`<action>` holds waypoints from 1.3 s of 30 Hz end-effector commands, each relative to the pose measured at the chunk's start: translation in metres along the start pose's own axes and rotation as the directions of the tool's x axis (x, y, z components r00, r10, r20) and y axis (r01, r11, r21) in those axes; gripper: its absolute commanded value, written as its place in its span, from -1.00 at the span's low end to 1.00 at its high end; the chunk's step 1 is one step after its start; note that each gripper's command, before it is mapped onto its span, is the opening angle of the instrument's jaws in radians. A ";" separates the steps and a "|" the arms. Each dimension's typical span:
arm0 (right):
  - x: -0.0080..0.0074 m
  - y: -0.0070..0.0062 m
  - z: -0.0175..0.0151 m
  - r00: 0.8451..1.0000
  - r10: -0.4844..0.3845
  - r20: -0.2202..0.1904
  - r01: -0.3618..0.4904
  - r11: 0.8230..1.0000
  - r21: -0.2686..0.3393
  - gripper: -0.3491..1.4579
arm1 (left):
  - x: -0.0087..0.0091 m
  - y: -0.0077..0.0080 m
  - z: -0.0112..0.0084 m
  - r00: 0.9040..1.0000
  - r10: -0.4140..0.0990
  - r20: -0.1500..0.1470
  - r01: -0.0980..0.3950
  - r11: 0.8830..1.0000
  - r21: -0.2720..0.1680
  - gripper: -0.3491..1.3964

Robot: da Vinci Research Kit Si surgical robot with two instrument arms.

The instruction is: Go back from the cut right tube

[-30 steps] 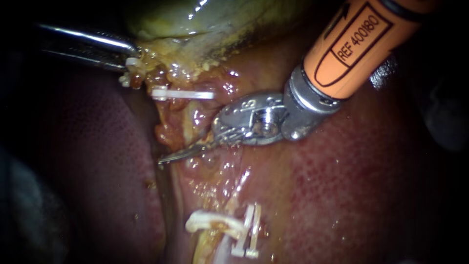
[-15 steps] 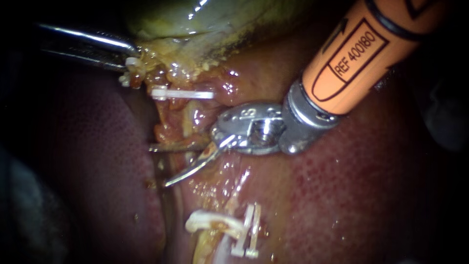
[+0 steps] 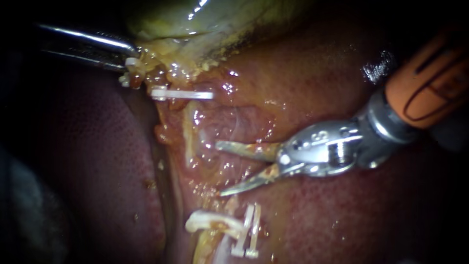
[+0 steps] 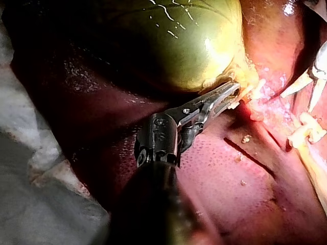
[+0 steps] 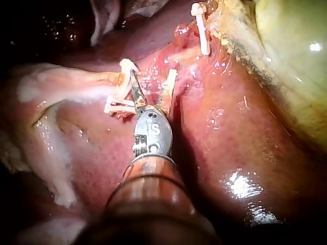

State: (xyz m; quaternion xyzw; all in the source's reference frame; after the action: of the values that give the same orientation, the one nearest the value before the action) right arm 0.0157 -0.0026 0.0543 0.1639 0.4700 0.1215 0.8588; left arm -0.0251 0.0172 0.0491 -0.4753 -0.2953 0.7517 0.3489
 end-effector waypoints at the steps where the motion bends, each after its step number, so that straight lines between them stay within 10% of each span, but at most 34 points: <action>1: -0.0003 0.0002 -0.0009 1.000 -0.006 0.021 0.006 1.000 -0.012 0.99 | 0.0000 0.0000 0.0000 1.000 0.000 0.000 0.000 1.000 0.000 -1.00; 13: -0.0027 0.0015 -0.0076 0.998 -0.004 0.069 0.011 0.995 -0.098 0.99 | -0.0002 -0.0002 0.0005 1.000 0.002 -0.002 -0.002 1.000 0.006 -1.00; 31: -0.0033 0.0018 -0.0084 0.998 0.001 0.063 0.003 0.998 -0.061 0.99 | -0.0047 -0.0027 0.0098 0.999 0.033 0.013 -0.034 0.999 0.010 -1.00; 39: -0.0034 0.0018 -0.0084 0.998 0.001 0.063 0.003 0.998 -0.061 0.99 | -0.0053 -0.0030 0.0105 0.999 0.040 0.019 -0.040 0.999 0.006 -1.00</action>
State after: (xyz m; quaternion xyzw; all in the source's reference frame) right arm 0.0067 -0.0008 0.0533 0.1409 0.4387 0.1302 0.8779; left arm -0.0324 0.0135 0.0580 -0.4730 -0.2862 0.7641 0.3324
